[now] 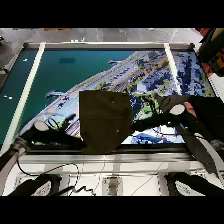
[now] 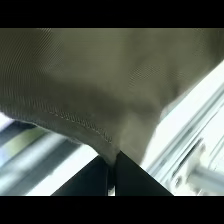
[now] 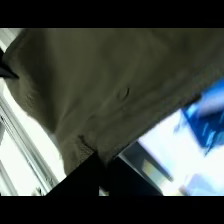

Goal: Fold the clothes and pants, and hang the long-sleeved shirts on hangers.

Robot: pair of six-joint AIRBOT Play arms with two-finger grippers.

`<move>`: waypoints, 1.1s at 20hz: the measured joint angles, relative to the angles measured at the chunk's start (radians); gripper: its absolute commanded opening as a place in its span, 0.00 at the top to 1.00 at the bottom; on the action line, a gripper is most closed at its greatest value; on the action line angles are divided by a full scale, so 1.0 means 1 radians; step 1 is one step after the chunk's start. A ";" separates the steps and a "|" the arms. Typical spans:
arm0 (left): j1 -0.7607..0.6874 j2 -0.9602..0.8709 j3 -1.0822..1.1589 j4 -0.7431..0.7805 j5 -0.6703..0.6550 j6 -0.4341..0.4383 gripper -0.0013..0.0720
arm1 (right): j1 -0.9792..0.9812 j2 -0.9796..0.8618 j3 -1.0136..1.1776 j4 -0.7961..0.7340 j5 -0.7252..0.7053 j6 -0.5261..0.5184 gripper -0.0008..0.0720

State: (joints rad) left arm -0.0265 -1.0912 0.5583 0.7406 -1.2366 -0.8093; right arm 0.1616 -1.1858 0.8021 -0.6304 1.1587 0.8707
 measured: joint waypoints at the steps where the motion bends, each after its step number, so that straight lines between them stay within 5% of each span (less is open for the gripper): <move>1: 0.012 0.028 0.069 -0.002 -0.019 0.000 0.96 | 0.005 0.030 0.041 0.000 0.000 0.001 0.95; 8: 0.152 0.356 0.569 -0.015 0.031 -0.001 0.96 | 0.018 0.217 0.337 0.062 0.008 0.150 0.95; 15: 0.203 0.713 0.669 -0.017 0.172 -0.022 0.96 | 0.019 0.445 0.443 0.258 0.017 0.452 0.95; 22: 0.217 0.740 0.513 0.020 0.129 -0.318 0.96 | 0.053 0.524 0.323 0.047 -0.079 0.915 0.95</move>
State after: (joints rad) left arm 0.1909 -0.3508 1.0714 0.7609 -1.1076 -1.1271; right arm 0.2150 -0.6617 1.1252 -0.5831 1.0794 1.7855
